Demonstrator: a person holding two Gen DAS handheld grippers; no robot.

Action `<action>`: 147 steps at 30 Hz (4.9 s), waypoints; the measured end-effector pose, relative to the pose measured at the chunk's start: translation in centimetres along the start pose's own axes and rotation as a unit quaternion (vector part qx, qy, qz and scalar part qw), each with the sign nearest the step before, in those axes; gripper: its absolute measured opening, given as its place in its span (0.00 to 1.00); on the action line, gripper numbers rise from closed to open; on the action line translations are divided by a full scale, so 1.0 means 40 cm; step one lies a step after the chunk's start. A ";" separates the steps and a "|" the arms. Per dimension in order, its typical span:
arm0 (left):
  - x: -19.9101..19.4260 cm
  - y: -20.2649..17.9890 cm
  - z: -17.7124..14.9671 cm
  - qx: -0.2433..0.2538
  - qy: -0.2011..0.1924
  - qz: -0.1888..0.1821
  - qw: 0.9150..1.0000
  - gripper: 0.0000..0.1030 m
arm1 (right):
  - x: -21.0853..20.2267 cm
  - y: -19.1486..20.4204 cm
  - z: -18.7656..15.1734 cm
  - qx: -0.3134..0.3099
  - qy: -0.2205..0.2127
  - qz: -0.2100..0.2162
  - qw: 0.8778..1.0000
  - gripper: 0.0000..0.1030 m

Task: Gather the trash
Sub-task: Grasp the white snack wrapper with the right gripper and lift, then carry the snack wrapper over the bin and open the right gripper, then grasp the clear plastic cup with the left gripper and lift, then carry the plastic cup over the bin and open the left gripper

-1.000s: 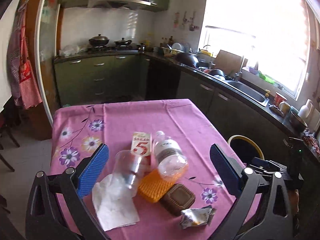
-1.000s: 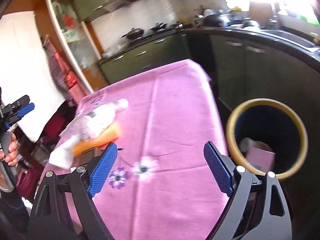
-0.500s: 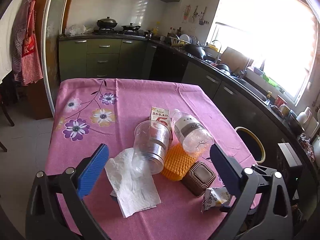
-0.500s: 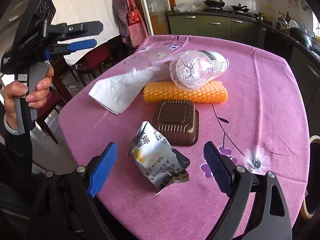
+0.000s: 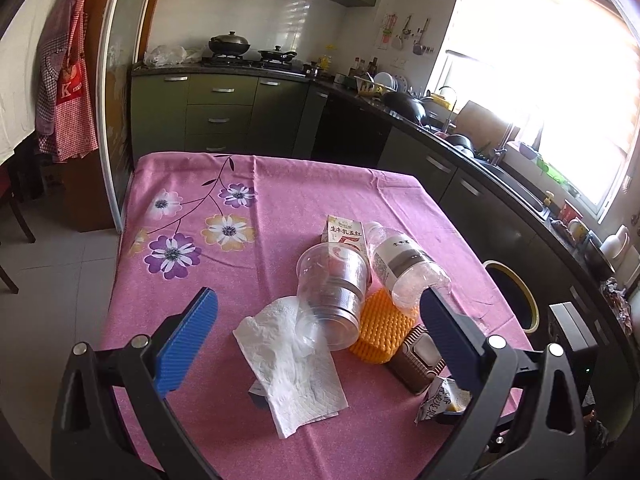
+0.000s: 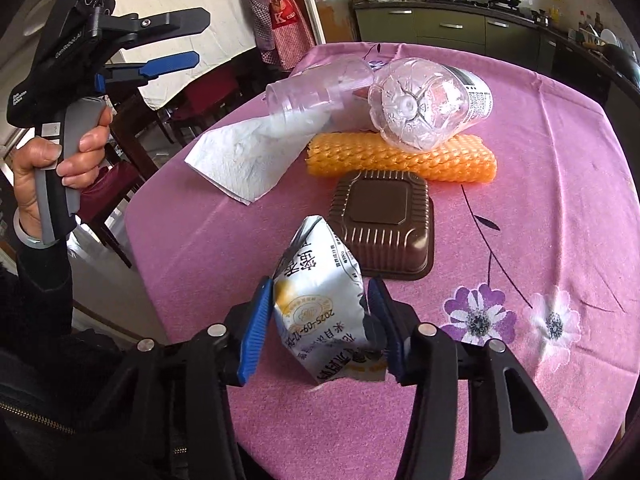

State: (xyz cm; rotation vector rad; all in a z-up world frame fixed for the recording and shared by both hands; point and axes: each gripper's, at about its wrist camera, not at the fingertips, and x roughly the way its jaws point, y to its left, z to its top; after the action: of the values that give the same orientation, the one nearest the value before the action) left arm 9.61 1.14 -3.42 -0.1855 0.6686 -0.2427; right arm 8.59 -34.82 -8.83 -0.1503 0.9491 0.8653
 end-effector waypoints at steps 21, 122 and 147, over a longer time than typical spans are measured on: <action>0.011 -0.030 0.009 0.019 0.005 0.001 1.000 0.93 | -0.289 -0.217 -0.025 0.134 -0.101 -0.084 0.982 0.42; 0.350 -0.763 0.107 0.255 0.224 -0.222 0.914 0.60 | -0.544 -0.631 -0.342 0.362 -0.147 -0.370 0.843 0.76; 0.566 -1.069 0.073 0.284 0.175 -0.226 0.915 0.87 | -0.636 -0.602 -0.469 0.393 -0.161 -0.354 0.833 0.80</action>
State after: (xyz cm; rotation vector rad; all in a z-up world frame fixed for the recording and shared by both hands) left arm 21.70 -45.82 -3.94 0.2772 0.8768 -0.9209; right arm 6.17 -74.43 -6.56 0.3375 0.7708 -0.2252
